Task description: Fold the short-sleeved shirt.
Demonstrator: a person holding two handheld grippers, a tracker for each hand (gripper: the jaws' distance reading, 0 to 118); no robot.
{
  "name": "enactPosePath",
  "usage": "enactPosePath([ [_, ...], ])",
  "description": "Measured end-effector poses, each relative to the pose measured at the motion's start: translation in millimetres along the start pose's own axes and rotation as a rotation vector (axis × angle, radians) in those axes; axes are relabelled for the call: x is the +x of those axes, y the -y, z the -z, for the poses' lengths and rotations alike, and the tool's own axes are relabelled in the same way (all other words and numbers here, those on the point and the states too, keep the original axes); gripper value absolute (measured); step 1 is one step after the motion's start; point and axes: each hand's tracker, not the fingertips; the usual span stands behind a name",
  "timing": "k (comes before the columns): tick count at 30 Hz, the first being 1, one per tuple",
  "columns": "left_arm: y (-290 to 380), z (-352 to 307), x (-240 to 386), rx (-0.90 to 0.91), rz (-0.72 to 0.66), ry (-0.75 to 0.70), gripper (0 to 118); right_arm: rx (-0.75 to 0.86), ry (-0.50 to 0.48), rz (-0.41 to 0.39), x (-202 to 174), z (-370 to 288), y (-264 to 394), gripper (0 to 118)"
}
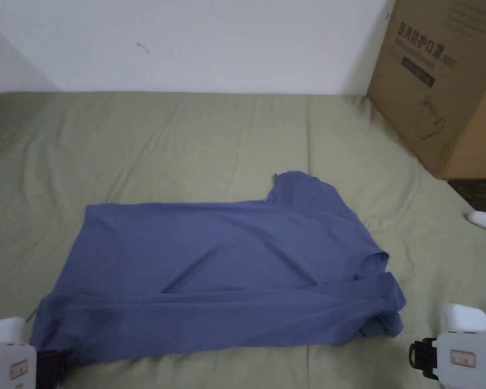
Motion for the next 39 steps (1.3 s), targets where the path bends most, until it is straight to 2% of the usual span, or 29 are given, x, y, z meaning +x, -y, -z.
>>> enactPosePath([
  [1, -3, -5, 2, 0.011, -0.002, -0.002, 8, 0.008, -0.014, 0.003, 0, -1, 1, 8],
  [2, -5, -7, 3, 0.036, 0.005, -0.005, 8, 0.020, -0.038, -0.012, -1, -2, 1, 40],
  [3, -7, 1, -6, 0.032, -0.007, 0.030, 8, 0.036, -0.042, -0.034, -3, -2, -2, 64],
  [5, -12, 6, -4, -0.003, -0.020, 0.024, 8, 0.031, -0.022, -0.047, -2, 7, -13, 68],
  [8, -6, -5, 7, 0.002, 0.014, 0.018, 8, 0.045, 0.013, -0.033, 1, 25, -31, 68],
  [11, -5, -9, 6, -0.001, 0.017, 0.026, 8, 0.007, -0.012, 0.027, 10, 56, -48, 68],
  [12, -6, -9, 4, -0.003, 0.008, 0.033, 8, -0.023, -0.007, 0.014, 9, 68, -50, 65],
  [13, -7, -10, 2, -0.007, -0.001, 0.042, 8, -0.036, 0.005, 0.001, 6, 77, -49, 50],
  [14, -9, -10, 1, -0.009, -0.008, 0.047, 8, -0.052, 0.005, -0.043, 3, 83, -47, 14],
  [16, -9, -14, -1, -0.013, -0.015, 0.055, 8, -0.007, 0.067, -0.068, -9, 74, -42, 11],
  [17, -9, -18, 0, -0.012, -0.007, 0.054, 8, 0.002, 0.088, -0.112, -12, 69, -41, 10],
  [20, -10, -25, -1, -0.004, 0.012, 0.053, 8, 0.020, 0.061, -0.091, -2, 50, -44, 9],
  [22, -10, -32, -1, 0.010, 0.028, 0.047, 8, 0.030, 0.012, -0.047, 4, 31, -44, 9],
  [27, 2, -51, -3, 0.020, 0.060, 0.032, 8, 0.048, 0.019, -0.067, 2, -7, -24, 9],
  [29, 16, -57, -4, 0.005, 0.080, 0.014, 8, 0.019, 0.042, -0.067, 7, -12, -10, 9],
  [32, 41, -54, -10, -0.042, 0.092, 0.006, 8, -0.053, 0.016, 0.002, 17, -10, 22, 9],
  [34, 53, -48, -13, -0.052, 0.096, -0.002, 8, -0.098, 0.044, -0.024, 14, -5, 41, 9],
  [36, 55, -44, -16, -0.054, 0.065, 0.015, 9, -0.109, 0.032, -0.013, 17, 3, 51, 9],
  [37, 53, -45, -16, -0.046, 0.046, 0.012, 14, -0.141, 0.027, 0.012, 22, 8, 50, 15],
  [38, 51, -47, -16, -0.053, 0.034, 0.001, 32, -0.145, 0.043, 0.024, 23, 6, 49, 37],
  [39, 47, -51, -16, -0.047, 0.032, -0.011, 49, -0.111, -0.001, 0.041, 25, 1, 48, 56],
])
